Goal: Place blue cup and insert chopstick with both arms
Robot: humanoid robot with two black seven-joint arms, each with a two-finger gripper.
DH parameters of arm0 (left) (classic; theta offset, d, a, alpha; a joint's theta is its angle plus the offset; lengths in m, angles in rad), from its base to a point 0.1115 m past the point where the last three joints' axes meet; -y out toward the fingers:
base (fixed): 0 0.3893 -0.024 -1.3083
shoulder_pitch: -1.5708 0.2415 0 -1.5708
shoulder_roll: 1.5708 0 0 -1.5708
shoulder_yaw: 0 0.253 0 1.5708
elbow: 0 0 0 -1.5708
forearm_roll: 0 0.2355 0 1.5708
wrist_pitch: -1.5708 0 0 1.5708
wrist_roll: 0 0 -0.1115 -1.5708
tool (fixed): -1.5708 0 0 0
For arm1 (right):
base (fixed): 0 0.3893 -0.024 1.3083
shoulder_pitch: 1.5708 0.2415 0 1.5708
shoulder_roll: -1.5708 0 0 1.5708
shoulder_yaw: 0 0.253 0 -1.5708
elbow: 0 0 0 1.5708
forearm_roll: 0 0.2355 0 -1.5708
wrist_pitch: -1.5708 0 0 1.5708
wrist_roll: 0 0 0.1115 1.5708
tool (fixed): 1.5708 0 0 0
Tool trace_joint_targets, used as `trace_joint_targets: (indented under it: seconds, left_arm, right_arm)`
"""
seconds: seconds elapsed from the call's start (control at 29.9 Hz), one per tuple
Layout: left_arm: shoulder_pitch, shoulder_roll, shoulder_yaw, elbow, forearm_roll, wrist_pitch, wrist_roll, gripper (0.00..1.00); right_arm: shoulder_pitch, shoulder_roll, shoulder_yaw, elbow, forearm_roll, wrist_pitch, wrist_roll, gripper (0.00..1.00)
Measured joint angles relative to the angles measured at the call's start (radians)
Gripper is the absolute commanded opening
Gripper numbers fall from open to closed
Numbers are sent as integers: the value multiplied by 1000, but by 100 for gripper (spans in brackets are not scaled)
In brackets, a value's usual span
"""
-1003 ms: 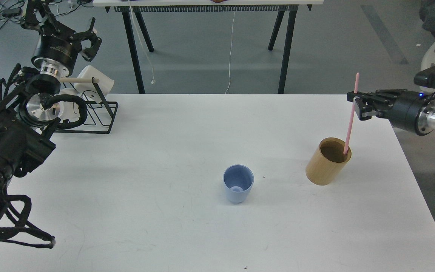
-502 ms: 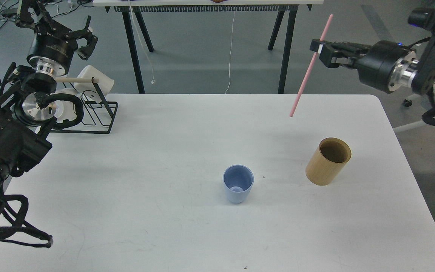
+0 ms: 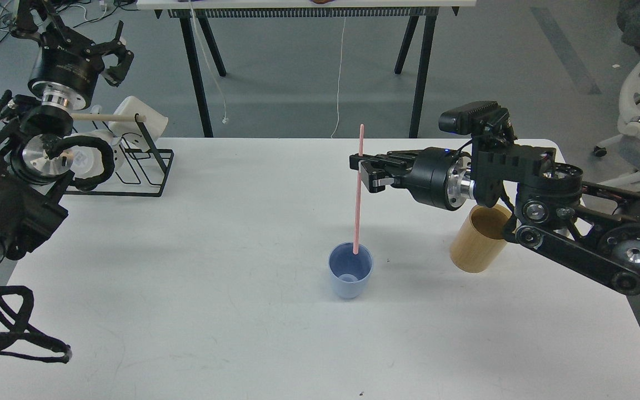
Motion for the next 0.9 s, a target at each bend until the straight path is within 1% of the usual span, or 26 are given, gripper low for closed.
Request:
trace_joint_targets:
  seconds: [0.17,0.37,0.47,0.74,0.84,0.9]
  left_arm:
    - [-2,0,-1,0,0,0,0,100]
    - [-2,-1,-1,0,0,0,0,100]
    - [-2,1,-1,0,1,0,0,100]
    - [-2,4,0,0,1,0,0,100]
    - [-2,4,0,0,1,0,0,100]
    - [-2,4,0,0,1,0,0,100]
  right_arm:
    - [-48,27,0,1,-2,-2,-1,1]
    - [-67,46,-2,-4,-9,-2,-16,3]
    - [-78,46,-3,-5,-42,-1,-20,12]
    - [-108,43,-3,-7,-68,-1,-23,31]
    - [-111,38,6,-5,-63,-1,-23,41]
    - [-111,36,18,0,-59,-1,-23,50]
